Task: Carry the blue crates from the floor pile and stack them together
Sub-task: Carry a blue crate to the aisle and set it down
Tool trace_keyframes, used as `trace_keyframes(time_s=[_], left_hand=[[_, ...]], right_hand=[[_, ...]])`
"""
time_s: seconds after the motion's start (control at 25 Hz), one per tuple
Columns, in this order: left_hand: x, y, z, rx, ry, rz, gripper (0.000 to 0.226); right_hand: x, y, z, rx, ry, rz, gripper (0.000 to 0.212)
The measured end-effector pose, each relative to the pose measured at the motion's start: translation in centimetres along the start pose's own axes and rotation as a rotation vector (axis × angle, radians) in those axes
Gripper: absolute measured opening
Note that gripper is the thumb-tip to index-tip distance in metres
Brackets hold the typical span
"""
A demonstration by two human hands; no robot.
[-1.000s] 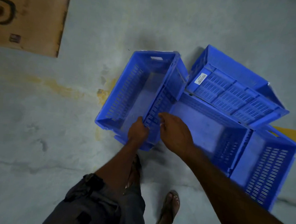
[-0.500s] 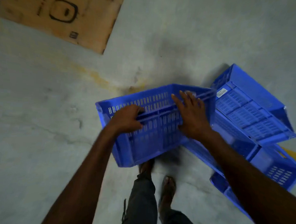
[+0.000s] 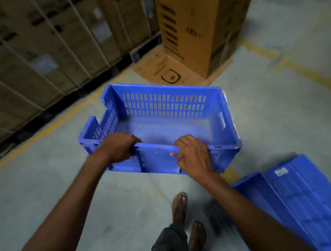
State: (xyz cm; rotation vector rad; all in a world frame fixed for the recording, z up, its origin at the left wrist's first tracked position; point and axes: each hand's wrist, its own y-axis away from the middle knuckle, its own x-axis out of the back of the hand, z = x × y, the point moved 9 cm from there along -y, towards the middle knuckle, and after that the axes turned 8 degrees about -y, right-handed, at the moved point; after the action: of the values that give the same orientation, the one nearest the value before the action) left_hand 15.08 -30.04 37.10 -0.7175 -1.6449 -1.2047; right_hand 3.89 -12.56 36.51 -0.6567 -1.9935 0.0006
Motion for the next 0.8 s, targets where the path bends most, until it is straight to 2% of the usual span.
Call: trace_keyframes(time_s=[0.12, 0.2, 0.28, 0.32, 0.44, 0.52, 0.68, 0.8], left_hand=[[1.0, 8.8, -2.9, 0.188, -0.084, 0.257, 0.026], [1.2, 13.4, -4.9, 0.302, -0.085, 0.345, 0.034], [0.7, 17.3, -6.4, 0.365, -0.058, 0.422, 0.042], [-0.3, 19.1, -7.6, 0.387, -0.047, 0.442, 0.044], [-2.1, 22.8, -12.8, 0.46, -0.057, 0.491, 0.047], [-2.7, 24.8, -18.1, 0.524, -0.069, 0.464, 0.04], [-4.4, 26.6, -29.9, 0.621, -0.019, 0.284, 0.015], [-8.4, 27.2, -36.1, 0.593, 0.089, 0.172, 0.035]], right_hand=[[1.1, -2.0, -8.0, 0.201, 0.092, 0.015, 0.021], [1.0, -3.5, -10.8, 0.268, 0.096, -0.037, 0.031], [-0.8, -5.2, -13.3, 0.352, 0.198, -0.209, 0.057], [-2.5, -6.0, -14.7, 0.39, 0.254, -0.302, 0.06], [-8.4, -7.9, -19.0, 0.406, 0.299, -0.51, 0.044], [-12.2, -9.7, -23.0, 0.361, 0.289, -0.526, 0.042], [-18.8, -16.0, -30.7, 0.361, 0.251, -0.47, 0.046], [-24.1, -19.3, -35.1, 0.385, 0.249, -0.538, 0.049]])
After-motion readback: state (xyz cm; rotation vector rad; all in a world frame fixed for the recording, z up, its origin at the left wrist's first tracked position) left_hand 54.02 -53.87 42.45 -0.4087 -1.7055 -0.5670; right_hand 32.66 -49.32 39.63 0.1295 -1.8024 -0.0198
